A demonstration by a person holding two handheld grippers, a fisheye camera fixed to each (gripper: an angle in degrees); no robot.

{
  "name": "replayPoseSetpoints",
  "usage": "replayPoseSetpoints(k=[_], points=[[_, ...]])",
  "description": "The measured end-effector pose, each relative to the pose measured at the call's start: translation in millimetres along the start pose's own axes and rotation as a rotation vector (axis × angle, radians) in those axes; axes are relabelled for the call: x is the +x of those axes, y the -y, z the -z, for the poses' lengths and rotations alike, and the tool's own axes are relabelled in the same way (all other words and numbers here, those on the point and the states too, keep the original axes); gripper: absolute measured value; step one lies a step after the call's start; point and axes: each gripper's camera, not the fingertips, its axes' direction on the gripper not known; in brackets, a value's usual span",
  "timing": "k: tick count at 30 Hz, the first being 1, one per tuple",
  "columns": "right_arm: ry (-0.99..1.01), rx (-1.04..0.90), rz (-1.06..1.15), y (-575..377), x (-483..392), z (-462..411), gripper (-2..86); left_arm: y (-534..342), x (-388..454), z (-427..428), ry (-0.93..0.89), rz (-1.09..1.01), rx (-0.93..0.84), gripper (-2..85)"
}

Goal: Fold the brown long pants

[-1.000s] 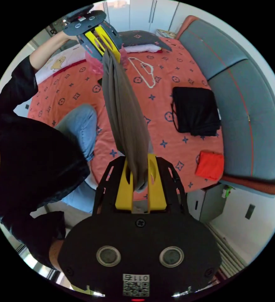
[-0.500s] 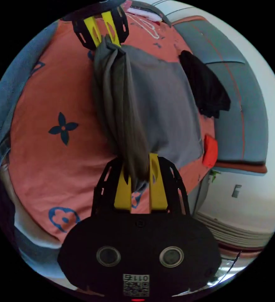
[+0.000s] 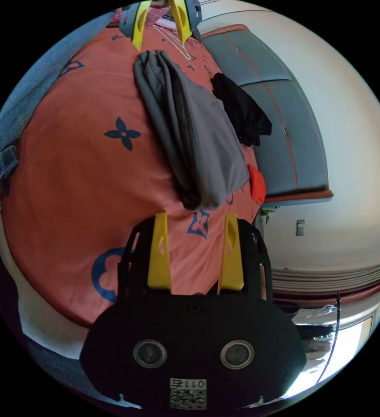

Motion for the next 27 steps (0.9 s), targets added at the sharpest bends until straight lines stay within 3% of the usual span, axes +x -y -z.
replayPoseSetpoints(k=[9, 14, 19, 23, 27], points=[[-0.075, -0.01, -0.047, 7, -26, -3, 16.4, 36, 13, 6, -0.028, 0.135, -0.031, 14.3], [0.206, -0.04, -0.297, -21, 27, 4, 15.5, 32, -3, -2, -0.089, 0.287, -0.092, 14.0], [0.21, -0.073, -0.458, -45, 45, 24, 13.6, 31, -2, 7, -0.081, 0.309, -0.087, 13.2], [-0.071, -0.115, -0.28, -43, -2, 41, 11.8, 27, 1, 25, -0.073, 0.303, -0.03, 12.6], [-0.002, -0.032, -0.126, -30, -46, 58, 14.4, 22, 0, 40, -0.069, 0.316, 0.025, 12.7]])
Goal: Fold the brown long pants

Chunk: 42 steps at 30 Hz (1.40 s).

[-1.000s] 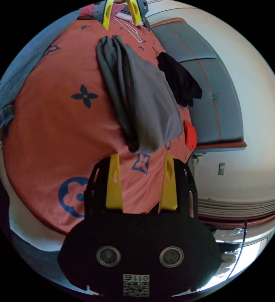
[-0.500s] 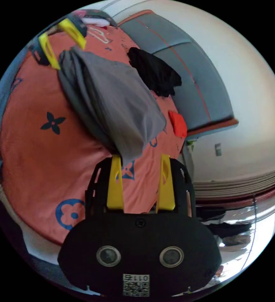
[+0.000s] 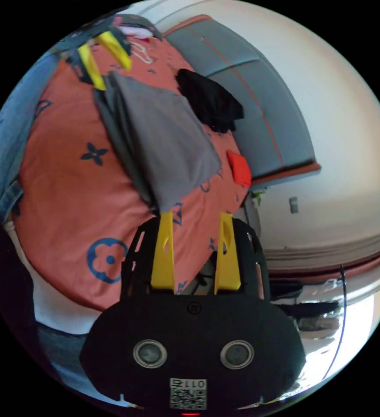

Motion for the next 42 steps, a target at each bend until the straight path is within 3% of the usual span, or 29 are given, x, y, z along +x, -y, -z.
replayPoseSetpoints(k=[10, 22, 24, 26, 32, 38, 42], points=[[-0.064, 0.011, 0.231, 29, -55, -25, 15.9, -11, -1, 11, -0.026, -0.034, 0.007, 14.6], [-0.196, 0.061, 0.236, 56, -39, -43, 13.2, -22, -9, -7, -0.011, -0.098, -0.067, 18.1], [-0.167, 0.073, 0.216, 63, -21, -41, 10.8, -27, -13, -4, 0.044, -0.094, -0.046, 18.0], [-0.013, 0.037, 0.201, 73, 15, -37, 8.8, -32, -13, -1, 0.1, -0.125, -0.007, 17.9], [0.281, -0.057, 0.184, 99, 105, -50, 7.8, -46, -28, -5, 0.113, -0.143, 0.047, 18.1], [0.333, -0.109, 0.249, 112, 151, -67, 7.5, -64, -50, 0, 0.241, -0.12, 0.13, 19.0], [0.296, -0.121, 0.309, 113, 164, -74, 7.3, -67, -78, -10, 0.183, -0.066, 0.15, 20.0]])
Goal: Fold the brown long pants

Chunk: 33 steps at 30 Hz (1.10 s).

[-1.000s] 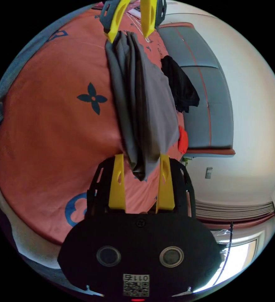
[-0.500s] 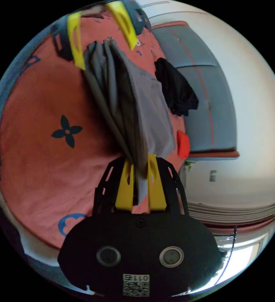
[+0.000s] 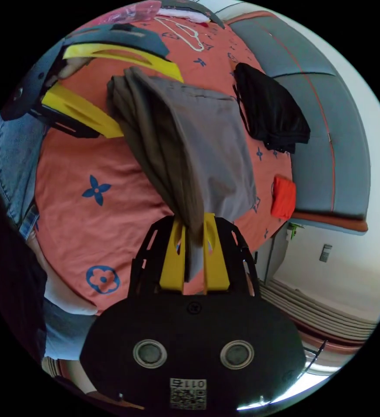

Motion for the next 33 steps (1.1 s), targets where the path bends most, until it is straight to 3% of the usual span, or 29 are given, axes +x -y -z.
replayPoseSetpoints(k=[6, 9, 14, 18, 21, 27, 33], points=[[-0.021, -0.019, 0.021, -13, 30, -9, 7.2, -14, -19, -47, -0.133, -0.057, -0.094, 20.5], [-0.004, -0.014, 0.003, -22, 52, -12, 7.3, -36, -28, -66, -0.174, -0.102, -0.122, 15.8], [0.011, 0.014, -0.024, -40, 89, -19, 7.2, -80, -54, -99, 0.025, -0.156, -0.172, 6.7], [0.001, 0.029, 0.018, -51, 104, -31, 6.5, -100, -74, -120, -0.008, -0.206, -0.177, 4.1], [0.001, 0.026, 0.123, -62, 118, -41, 5.3, -106, -102, -136, -0.174, -0.259, -0.219, 2.4], [-0.035, 0.148, 0.141, -105, 227, 34, 3.2, -102, -273, -116, -0.261, -0.26, -0.198, 0.7], [0.367, 0.261, 0.075, -156, 378, 138, 3.0, -94, -465, -83, -0.598, -0.235, -0.18, 0.3]])
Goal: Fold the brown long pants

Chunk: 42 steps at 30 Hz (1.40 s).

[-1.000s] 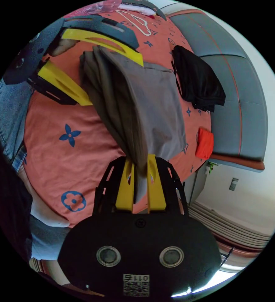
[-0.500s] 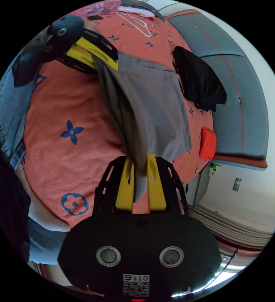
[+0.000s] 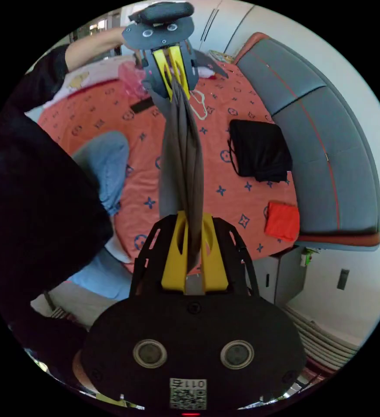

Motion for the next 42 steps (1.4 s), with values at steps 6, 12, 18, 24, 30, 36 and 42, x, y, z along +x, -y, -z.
replayPoseSetpoints(k=[6, 12, 18, 24, 30, 36, 42], points=[[0.115, -0.08, -0.034, -1, 65, 16, 3.7, -1, -56, -2, -0.048, -0.072, -0.089, 0.5], [0.077, 0.061, -0.086, -19, 110, 43, 5.6, -17, -90, 3, 0.073, -0.057, -0.01, 0.9], [0.053, 0.064, -0.005, -20, 109, 45, 7.0, -10, -77, -11, 0.04, -0.156, -0.037, 2.0], [0.224, 0.008, 0.097, -3, 107, 15, 7.3, 4, -66, -51, -0.167, -0.261, -0.047, 2.7], [0.403, -0.023, 0.049, 39, 156, -30, 6.7, 24, -100, -121, -0.32, -0.216, -0.069, 2.4], [0.016, 0.076, -0.03, 109, 223, -1, 5.0, 30, -177, -122, 0.097, -0.037, -0.07, 1.7], [-0.514, 0.196, -0.087, 192, 269, -16, 4.4, 41, -219, -156, 0.681, 0.099, -0.046, 1.3]])
